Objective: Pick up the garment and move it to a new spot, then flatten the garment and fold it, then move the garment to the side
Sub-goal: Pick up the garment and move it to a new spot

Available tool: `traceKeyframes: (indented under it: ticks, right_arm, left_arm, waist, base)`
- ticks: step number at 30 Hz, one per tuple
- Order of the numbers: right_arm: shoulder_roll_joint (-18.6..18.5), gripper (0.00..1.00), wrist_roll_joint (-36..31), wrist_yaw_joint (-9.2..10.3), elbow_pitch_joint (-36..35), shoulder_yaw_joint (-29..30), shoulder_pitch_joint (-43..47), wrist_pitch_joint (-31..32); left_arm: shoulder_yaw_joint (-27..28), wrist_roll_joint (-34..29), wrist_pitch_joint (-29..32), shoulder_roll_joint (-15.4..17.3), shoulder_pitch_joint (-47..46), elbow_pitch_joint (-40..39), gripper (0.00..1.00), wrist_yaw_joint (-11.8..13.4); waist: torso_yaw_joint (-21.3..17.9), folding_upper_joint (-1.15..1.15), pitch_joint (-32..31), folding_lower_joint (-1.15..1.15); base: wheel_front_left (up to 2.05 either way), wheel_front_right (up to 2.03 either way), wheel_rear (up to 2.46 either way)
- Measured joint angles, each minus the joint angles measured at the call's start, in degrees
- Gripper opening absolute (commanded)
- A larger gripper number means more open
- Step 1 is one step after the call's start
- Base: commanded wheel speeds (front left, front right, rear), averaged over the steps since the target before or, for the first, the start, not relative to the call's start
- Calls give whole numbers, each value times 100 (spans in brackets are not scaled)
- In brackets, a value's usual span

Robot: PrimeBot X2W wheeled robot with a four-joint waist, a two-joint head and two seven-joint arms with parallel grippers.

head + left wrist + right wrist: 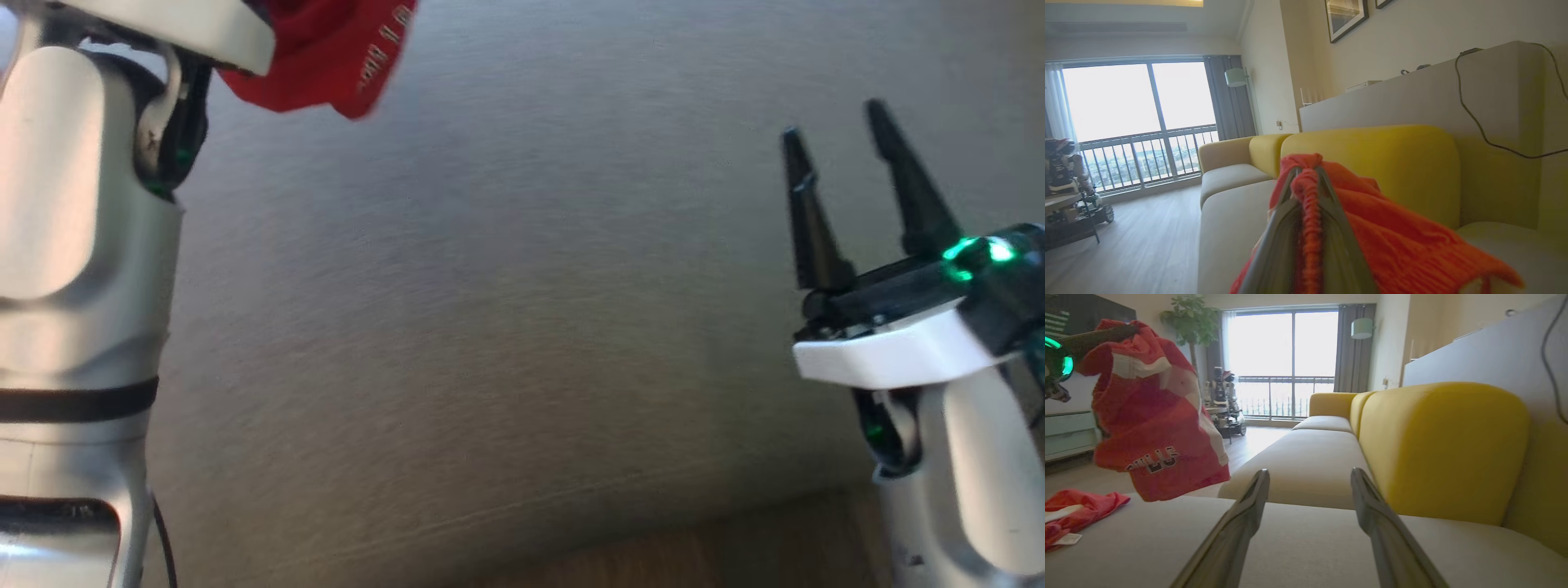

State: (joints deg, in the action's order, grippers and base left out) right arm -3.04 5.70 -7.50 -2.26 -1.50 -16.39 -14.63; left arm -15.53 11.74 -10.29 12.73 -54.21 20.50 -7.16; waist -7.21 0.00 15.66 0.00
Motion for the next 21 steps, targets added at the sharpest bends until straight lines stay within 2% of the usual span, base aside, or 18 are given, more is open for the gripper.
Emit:
traceKeyframes:
  ticks: [9,13,19,21]
  right_arm:
    - [1,100,346,0,-86,144,-52,-1]
    - [1,100,478,0,-107,91,-52,-1]
    - [4,100,558,0,-126,40,-60,-1]
    - [5,100,598,0,-126,-11,-68,-1]
  left_arm:
    - [-417,221,223,-34,170,-112,0,-41]
    - [-480,240,271,-45,330,410,0,-29]
    - [-472,276,13,-44,673,1417,0,176]
    - [-510,133,-124,-29,722,1695,100,270]
  waist:
    - [-1192,0,168,0]
    - [-1538,0,388,0]
    - [-1800,0,789,0]
    - [-1825,0,888,0]
  base:
    - [0,0,0]
    - [0,0,0]
    - [0,0,0]
    - [0,0,0]
